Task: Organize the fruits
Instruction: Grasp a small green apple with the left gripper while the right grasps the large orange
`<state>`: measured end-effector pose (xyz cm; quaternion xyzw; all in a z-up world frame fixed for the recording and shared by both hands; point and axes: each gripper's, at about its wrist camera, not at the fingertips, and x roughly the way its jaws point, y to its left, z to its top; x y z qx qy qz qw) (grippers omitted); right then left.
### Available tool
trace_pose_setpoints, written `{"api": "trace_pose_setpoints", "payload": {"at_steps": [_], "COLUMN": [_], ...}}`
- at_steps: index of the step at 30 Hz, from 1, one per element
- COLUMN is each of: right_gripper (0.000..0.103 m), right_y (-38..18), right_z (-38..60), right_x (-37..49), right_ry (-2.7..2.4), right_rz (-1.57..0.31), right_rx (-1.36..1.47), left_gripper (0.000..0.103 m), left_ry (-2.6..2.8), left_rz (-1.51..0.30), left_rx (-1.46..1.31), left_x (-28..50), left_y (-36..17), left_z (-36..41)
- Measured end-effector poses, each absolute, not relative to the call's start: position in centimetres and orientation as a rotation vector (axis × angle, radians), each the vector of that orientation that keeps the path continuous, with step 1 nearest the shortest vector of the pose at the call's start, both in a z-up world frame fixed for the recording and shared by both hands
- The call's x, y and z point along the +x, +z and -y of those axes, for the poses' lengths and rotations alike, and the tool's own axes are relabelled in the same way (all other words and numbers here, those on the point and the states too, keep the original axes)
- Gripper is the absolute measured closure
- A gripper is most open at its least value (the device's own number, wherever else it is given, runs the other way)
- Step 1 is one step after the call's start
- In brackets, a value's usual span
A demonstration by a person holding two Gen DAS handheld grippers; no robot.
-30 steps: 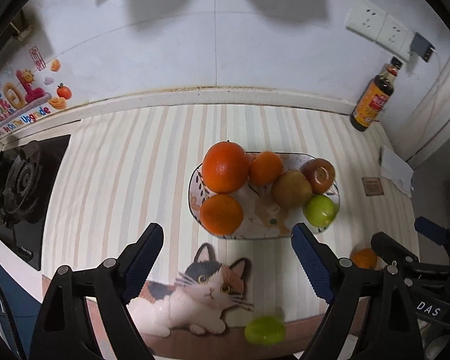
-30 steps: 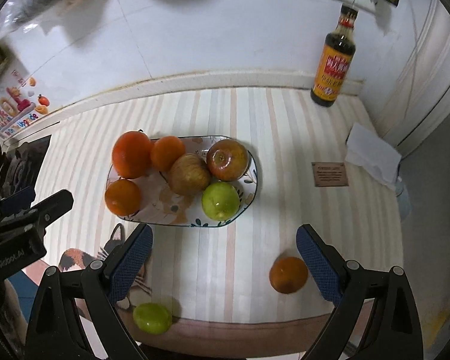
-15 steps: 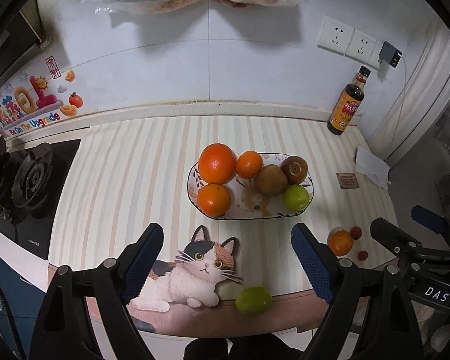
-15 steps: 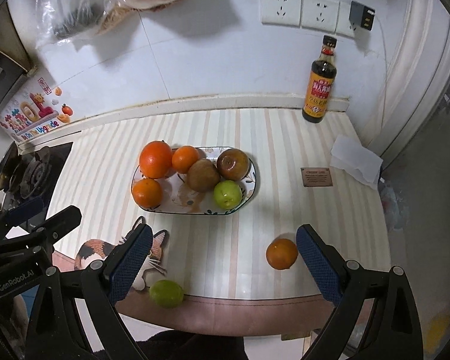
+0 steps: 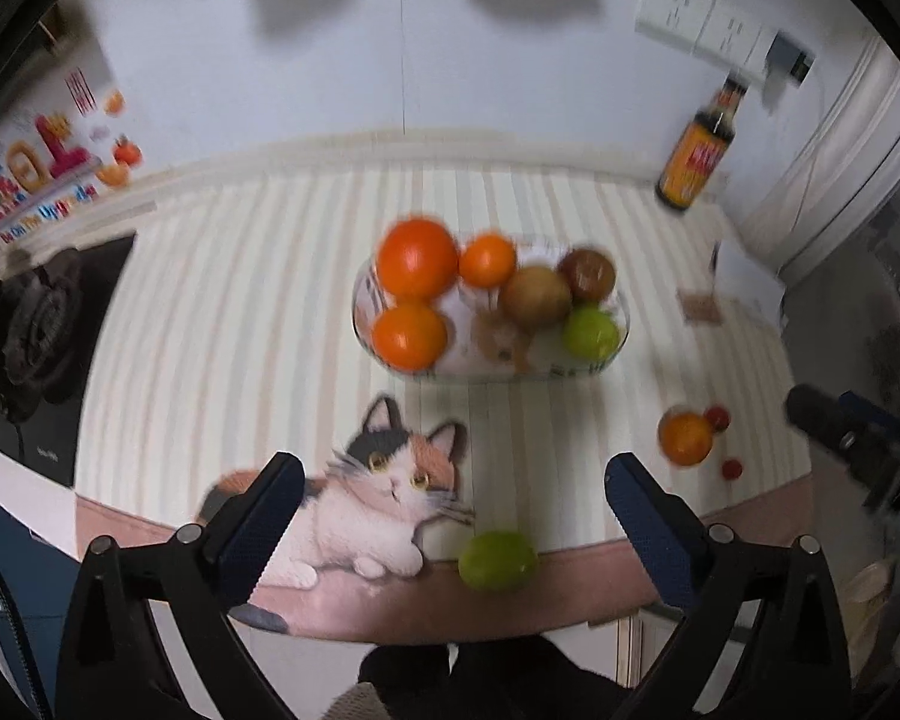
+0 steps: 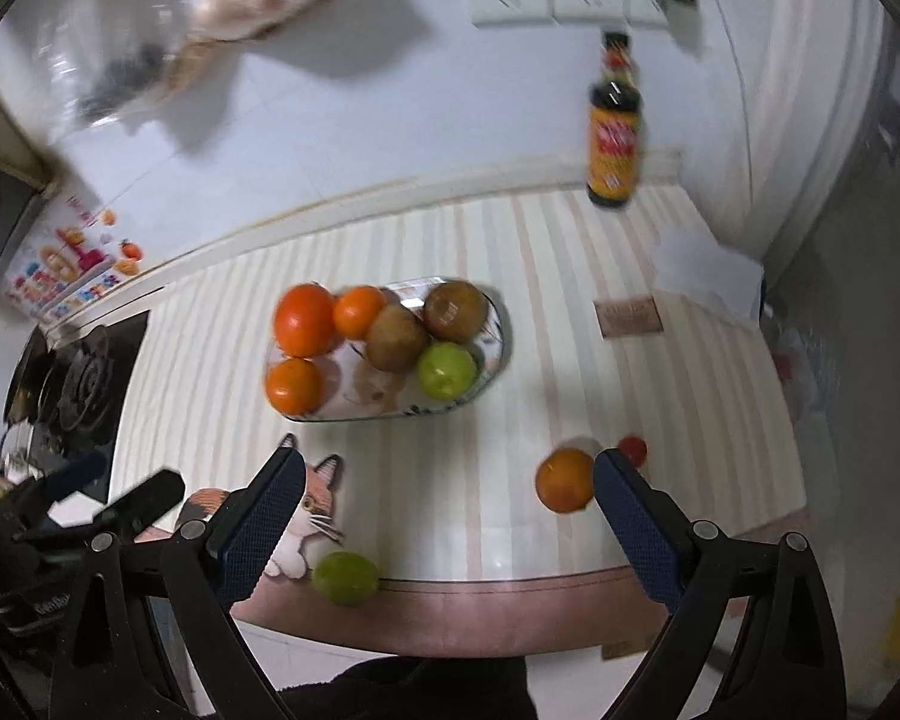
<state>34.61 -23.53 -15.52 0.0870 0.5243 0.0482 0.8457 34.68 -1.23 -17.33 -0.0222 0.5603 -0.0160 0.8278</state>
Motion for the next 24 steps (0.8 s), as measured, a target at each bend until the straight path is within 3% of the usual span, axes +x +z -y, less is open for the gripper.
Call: {"api": "trace_pose_setpoints", "payload": {"at_steps": [15,18,19,22,24], "right_gripper": [0.005,0.011,0.014,0.020,0.023], "right_y": [-27.6,-30.3,-31.1,-33.2,-34.4], "right_z": [29.4,29.7,29.8,29.8,29.5], "right_x": [38.3,39.3,39.6,40.4,41.0], "right_ry": [-0.022,-0.043,-0.046,-0.049,-0.048], "right_rz": [-1.303,-1.348,-1.365,-1.403,-1.426], "right_rx": [0.282,0.277,0.276,0.277,0.261], "left_gripper": [0.000,0.002,0.010,0.046,0.046], "left_ry": [-0.113,-0.138,-0.149,-0.148,-0.152], "left_rz": [-1.632,-1.682,-1.688,-1.706,-1.685], "left_rx": [-0.106,-0.107,-0.099,-0.063,-0.055], "left_x": [35.8,35.9,35.8,35.7,35.7], "left_y": [-32.7,-34.5,-34.9,-35.8,-35.6], "left_z": [4.4,4.9,5.2,5.7,5.8]}}
